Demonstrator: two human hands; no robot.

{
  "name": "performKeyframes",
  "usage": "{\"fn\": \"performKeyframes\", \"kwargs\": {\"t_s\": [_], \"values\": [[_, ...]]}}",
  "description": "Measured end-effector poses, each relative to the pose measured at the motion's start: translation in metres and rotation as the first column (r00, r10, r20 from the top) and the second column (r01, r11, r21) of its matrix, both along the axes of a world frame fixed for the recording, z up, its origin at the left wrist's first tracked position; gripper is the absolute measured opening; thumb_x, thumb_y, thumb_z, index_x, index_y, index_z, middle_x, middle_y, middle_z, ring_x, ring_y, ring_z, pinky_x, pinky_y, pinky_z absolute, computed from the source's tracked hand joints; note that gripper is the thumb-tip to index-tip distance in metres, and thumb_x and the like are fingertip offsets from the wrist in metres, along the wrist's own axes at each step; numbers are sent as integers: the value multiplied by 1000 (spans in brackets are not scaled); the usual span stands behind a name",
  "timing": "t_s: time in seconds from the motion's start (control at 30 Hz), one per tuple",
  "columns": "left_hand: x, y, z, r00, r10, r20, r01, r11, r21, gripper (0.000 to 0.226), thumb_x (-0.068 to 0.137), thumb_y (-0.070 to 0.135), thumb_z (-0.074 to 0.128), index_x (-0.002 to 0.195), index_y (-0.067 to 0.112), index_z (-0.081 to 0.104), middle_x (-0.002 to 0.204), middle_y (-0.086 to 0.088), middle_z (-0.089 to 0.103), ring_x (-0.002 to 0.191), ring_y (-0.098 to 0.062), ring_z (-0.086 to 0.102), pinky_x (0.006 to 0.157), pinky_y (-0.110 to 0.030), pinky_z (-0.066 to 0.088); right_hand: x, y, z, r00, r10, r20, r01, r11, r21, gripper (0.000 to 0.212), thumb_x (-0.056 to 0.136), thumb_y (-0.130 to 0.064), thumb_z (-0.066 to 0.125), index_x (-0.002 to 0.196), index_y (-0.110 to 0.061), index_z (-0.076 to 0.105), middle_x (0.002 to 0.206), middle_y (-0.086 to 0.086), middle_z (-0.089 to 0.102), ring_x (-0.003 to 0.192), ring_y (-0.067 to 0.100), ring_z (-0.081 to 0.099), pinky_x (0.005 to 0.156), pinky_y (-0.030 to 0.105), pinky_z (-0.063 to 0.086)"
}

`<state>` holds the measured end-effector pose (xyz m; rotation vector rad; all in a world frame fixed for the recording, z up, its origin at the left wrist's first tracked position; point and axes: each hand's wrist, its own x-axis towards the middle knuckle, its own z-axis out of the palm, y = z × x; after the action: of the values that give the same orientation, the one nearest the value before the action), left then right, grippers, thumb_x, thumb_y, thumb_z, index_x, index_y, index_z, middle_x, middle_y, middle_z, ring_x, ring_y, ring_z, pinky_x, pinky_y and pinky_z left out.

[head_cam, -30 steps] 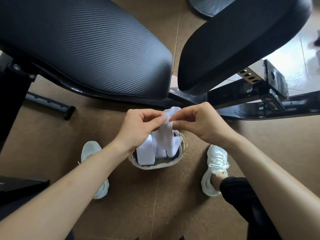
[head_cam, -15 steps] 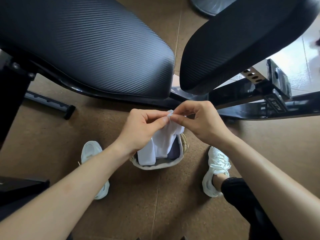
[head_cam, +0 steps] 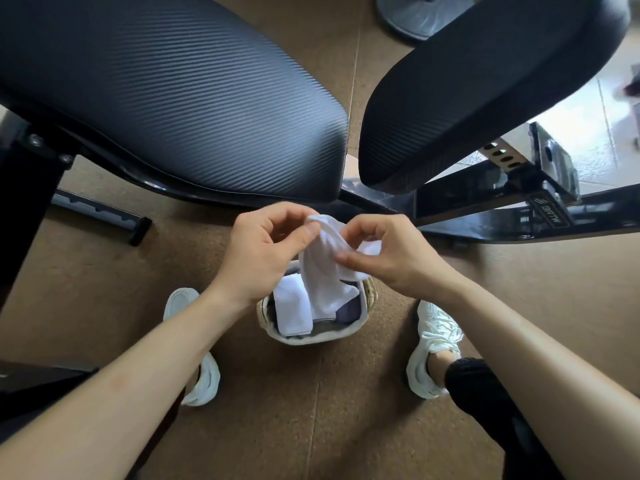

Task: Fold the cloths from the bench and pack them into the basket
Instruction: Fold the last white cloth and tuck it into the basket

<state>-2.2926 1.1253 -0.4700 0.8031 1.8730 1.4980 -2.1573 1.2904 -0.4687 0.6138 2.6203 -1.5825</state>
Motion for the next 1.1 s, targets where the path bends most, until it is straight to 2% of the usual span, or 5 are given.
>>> {"fn": "performKeyframes", "kwargs": {"t_s": [0.3,0.47,0.7,0.83,1.1], "values": [[-23,-12,-2,962,265,-64,-268,963,-36,12,102,15,58,104,23,66,96,9,66,87,2,59,81,-17,51,12,16,-17,944,45,327,-158,931,328,7,88,-30,74,85,-29,67,80,-19,61,94,15,54,91,43,44],[-35,-24,-11,929,332,-166,-348,934,-79,10,103,16,56,108,22,63,95,15,64,85,8,59,76,-10,48,24,35,-20,932,-51,358,-127,881,456,9,90,-33,70,88,-33,61,81,-14,62,95,16,48,89,40,35],[-42,-32,-15,882,395,-259,-429,899,-89,9,103,17,56,106,22,62,92,17,60,82,7,57,73,-6,44,32,41,-20,933,-95,348,-113,839,532,37,91,-28,68,126,-33,59,75,-17,60,87,13,51,84,37,30],[-41,-33,-16,881,385,-273,-422,902,-91,9,103,17,57,106,22,63,93,16,61,83,6,57,73,-6,45,31,44,-20,921,-93,377,-154,803,576,7,91,-32,64,88,-36,69,78,-16,64,91,17,55,83,36,32],[-49,-35,-23,886,398,-239,-431,897,-103,10,100,15,60,104,22,67,92,16,64,82,11,59,75,-9,48,32,53,-8,937,-203,284,28,855,518,17,80,-31,77,71,-24,64,82,-8,58,86,19,55,74,37,50]]}}
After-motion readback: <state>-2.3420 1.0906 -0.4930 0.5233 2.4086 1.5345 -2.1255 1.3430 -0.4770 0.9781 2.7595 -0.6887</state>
